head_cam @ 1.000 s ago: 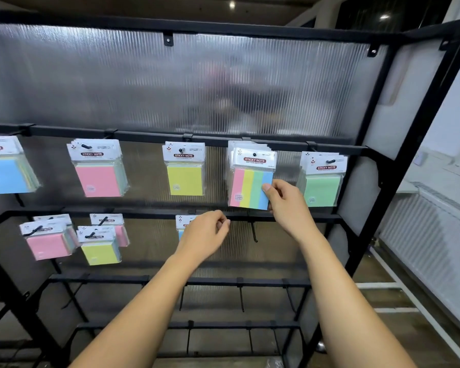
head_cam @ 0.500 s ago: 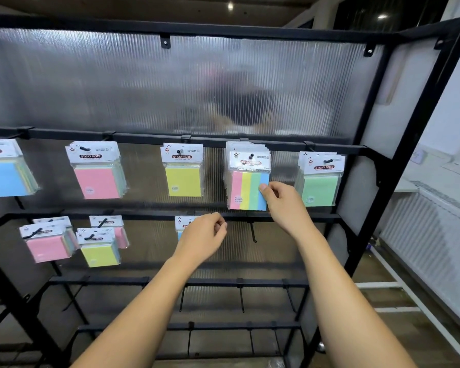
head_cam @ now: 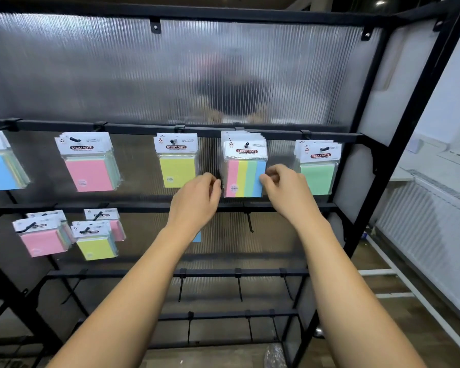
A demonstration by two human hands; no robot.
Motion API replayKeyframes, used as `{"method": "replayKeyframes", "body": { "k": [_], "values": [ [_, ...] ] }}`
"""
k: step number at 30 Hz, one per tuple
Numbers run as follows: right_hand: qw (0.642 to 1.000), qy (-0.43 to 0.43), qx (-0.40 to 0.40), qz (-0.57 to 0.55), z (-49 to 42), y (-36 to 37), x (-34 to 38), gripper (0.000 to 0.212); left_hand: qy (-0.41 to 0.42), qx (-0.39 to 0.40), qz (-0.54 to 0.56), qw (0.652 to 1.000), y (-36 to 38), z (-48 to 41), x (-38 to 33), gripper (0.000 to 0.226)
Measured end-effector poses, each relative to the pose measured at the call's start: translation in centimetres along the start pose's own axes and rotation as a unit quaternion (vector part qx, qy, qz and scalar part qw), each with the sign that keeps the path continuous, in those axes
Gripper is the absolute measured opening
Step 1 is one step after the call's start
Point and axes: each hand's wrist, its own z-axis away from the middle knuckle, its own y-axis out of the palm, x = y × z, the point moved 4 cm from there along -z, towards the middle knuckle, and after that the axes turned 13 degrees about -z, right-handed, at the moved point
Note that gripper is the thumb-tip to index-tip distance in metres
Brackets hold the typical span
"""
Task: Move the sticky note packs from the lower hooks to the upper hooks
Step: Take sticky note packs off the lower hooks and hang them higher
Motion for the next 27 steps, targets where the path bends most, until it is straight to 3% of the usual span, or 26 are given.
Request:
{"method": "replayKeyframes", "body": {
  "k": [8,27],
  "values": [
    [0.999,-0.028,-0.030,-0.006,-0.8,0.0,0.9,0.029,0.018,-0.039,-0.014,0.999,-1.5,-2.4,-1.2,0.031],
    [0.998,-0.012,-0.048,-0.029,-3.2,0.8,0.0,0.021,0.011,-0.023,0.009,1.000,0.1,-4.8,-1.2,0.032]
  ]
}}
